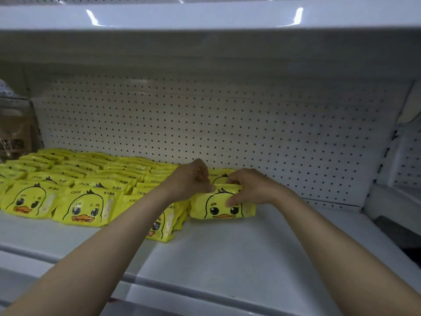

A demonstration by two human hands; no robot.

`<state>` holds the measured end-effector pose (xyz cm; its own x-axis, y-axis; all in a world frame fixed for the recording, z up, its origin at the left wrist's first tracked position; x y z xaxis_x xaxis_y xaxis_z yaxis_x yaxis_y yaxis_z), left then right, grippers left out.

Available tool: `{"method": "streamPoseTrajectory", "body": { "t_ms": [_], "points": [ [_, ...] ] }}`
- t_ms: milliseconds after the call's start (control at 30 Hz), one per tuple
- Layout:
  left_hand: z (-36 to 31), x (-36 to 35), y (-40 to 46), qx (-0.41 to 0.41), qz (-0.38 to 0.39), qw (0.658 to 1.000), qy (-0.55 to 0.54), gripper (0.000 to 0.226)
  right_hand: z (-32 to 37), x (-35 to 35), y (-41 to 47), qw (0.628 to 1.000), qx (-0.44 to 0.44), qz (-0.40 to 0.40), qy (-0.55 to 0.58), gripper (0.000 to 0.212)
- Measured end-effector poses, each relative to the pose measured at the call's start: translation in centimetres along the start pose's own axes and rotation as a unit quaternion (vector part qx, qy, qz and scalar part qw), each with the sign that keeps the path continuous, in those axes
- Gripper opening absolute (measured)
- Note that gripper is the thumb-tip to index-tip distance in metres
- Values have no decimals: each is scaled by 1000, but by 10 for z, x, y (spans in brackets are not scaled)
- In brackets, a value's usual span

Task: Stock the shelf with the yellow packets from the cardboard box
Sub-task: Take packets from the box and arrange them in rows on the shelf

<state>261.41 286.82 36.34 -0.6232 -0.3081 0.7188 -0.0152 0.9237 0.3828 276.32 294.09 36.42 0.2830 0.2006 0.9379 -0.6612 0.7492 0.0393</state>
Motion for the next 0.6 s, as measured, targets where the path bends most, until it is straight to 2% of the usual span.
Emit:
{"method": "streamPoseTrajectory", "body": {
  "t_ms": [67,133,200,333,600],
  "points": [
    [17,-4,-1,16,-4,995,95,45,-25,-2,13,999,-38,-12,-14,38],
    [39,-14,-7,62,31,977,202,58,-46,-7,26,997,-73,-27,-28,45],
    [49,-23,-11,71,43,961,262,64,-58,-13,37,995,-92,-34,-27,48],
    [47,-25,-12,42,19,958,284,63,-60,-20,57,993,-101,-55,0,50],
    [49,-24,-10,40,15,960,276,60,-55,-22,83,988,-97,-119,-10,51]
  ]
}}
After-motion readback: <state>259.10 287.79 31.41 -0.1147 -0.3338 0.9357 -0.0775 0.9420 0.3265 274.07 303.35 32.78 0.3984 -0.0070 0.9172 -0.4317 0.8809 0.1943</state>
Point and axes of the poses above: each hand's wrist, its own y-axis towards the middle knuckle, its own x-axis out of the back of the hand, z = x × y, the point moved 7 cm from there along y, towards the middle knuckle, and after that the axes turned 9 degrees about -x, right-handed, at the moved point
